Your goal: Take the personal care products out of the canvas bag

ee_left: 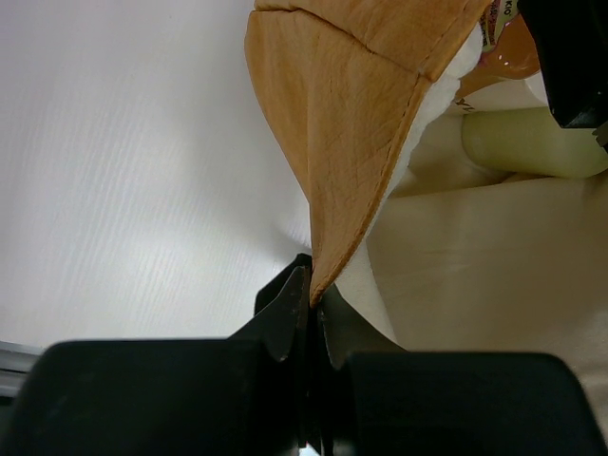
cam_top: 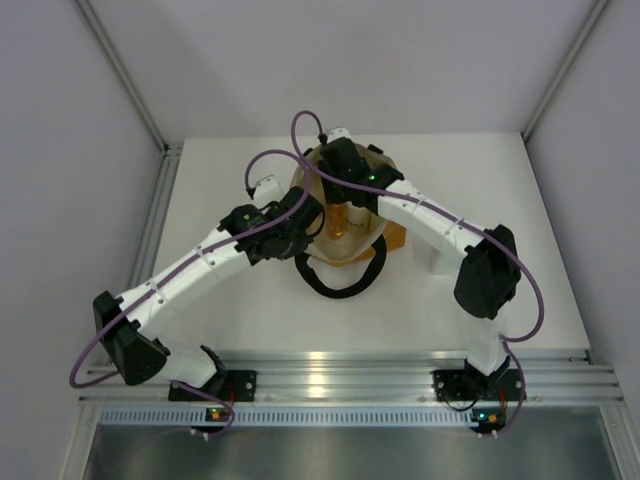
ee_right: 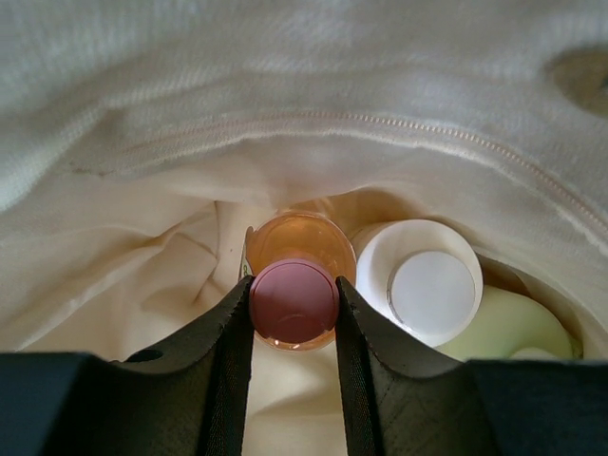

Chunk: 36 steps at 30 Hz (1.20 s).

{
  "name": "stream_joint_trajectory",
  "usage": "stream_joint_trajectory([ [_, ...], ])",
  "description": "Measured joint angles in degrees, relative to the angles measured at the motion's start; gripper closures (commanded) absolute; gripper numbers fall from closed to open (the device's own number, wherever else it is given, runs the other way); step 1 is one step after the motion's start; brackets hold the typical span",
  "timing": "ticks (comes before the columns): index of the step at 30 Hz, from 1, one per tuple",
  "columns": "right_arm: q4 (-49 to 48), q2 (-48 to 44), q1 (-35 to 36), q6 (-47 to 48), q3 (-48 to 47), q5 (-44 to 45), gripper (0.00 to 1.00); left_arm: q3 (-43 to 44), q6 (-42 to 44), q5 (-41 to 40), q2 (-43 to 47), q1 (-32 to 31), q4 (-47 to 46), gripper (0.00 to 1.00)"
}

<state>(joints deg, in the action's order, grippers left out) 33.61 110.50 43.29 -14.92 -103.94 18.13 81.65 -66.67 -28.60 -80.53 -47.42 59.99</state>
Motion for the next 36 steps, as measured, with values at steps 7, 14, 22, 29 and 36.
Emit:
stream_joint_trajectory([
  [7, 3.4, -2.3, 1.1, 0.5, 0.0, 0.0, 1.00, 0.0, 0.2, 0.0, 0.0, 0.0, 0.0, 1.00],
  [14, 5.7, -9.6, 2.5, 1.9, 0.0, -0.2, 1.00, 0.1, 0.3, 0.0, 0.0, 0.0, 0.0, 1.00],
  [22, 11.2, -17.3, 2.6, 4.2, -5.9, -3.1, 1.00, 0.7, 0.4, -0.2, 0.0, 0.0, 0.0, 1.00],
  [29, 16.3, -23.8, 2.6, 6.6, -10.7, -3.5, 1.00, 0.7, 0.4, -0.2, 0.0, 0.0, 0.0, 1.00],
  [36, 19.7, -29.0, 2.6, 6.8, -15.3, -2.0, 1.00, 0.7, 0.4, -0.1, 0.0, 0.0, 0.0, 1.00],
])
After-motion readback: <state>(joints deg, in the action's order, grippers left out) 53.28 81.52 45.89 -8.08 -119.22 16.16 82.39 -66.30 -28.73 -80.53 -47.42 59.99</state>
